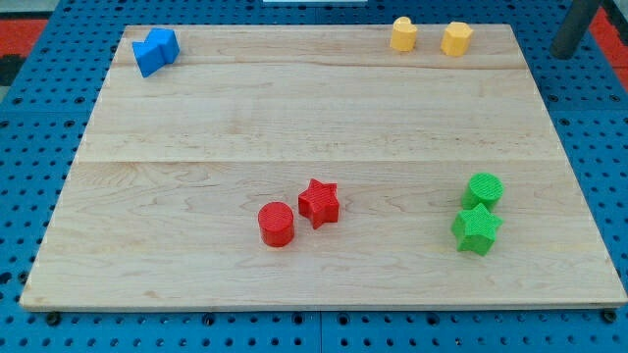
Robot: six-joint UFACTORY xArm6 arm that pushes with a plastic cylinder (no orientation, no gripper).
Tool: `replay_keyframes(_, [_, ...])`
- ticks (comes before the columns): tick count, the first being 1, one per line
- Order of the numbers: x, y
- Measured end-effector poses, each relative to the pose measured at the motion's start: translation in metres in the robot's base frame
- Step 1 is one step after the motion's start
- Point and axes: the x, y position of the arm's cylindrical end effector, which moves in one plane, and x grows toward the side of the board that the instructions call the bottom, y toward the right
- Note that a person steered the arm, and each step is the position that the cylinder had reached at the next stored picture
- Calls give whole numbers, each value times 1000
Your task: Move the yellow hexagon bottom right to the yellow heart
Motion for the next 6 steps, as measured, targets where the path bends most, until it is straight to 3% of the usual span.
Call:
replay_keyframes(2, [-47, -24])
replay_keyframes(3, [-56, -114])
replay_keyframes(4, [-40, -243])
replay_keyframes(5, [-30, -285])
replay_keyframes(6, [20, -283])
